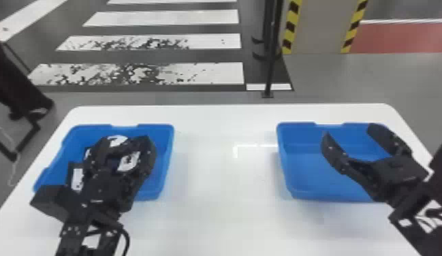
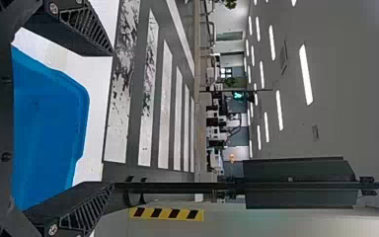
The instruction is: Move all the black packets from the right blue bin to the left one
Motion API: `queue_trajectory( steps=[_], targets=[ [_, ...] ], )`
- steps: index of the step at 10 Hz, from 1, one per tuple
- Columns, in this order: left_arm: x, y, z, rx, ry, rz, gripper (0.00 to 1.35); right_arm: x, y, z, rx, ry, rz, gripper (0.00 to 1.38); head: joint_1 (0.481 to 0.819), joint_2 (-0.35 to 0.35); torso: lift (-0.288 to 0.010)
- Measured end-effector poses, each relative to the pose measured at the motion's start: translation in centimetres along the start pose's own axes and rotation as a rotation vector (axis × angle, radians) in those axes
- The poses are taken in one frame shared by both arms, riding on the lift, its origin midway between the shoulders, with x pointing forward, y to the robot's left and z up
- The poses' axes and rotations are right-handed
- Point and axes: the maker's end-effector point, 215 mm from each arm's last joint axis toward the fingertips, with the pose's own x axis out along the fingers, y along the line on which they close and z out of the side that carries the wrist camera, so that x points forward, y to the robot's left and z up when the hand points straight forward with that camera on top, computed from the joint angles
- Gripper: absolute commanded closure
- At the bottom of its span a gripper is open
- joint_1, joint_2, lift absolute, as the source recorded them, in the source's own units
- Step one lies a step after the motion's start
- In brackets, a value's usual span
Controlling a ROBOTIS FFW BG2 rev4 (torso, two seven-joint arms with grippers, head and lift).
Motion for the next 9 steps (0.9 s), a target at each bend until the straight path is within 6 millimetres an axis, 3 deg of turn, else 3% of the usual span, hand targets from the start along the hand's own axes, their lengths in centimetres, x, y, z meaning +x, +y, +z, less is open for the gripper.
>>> queue_trajectory(
  steps=[9],
  targets=[
    [0.03,-0.32,0.70,-0.010,-0.023,-0.004,0.22,-0.36,-0.36,-0.57,0.001,0.012,-0.009,0.10,0.695,0.041,-0.168]
  ],
)
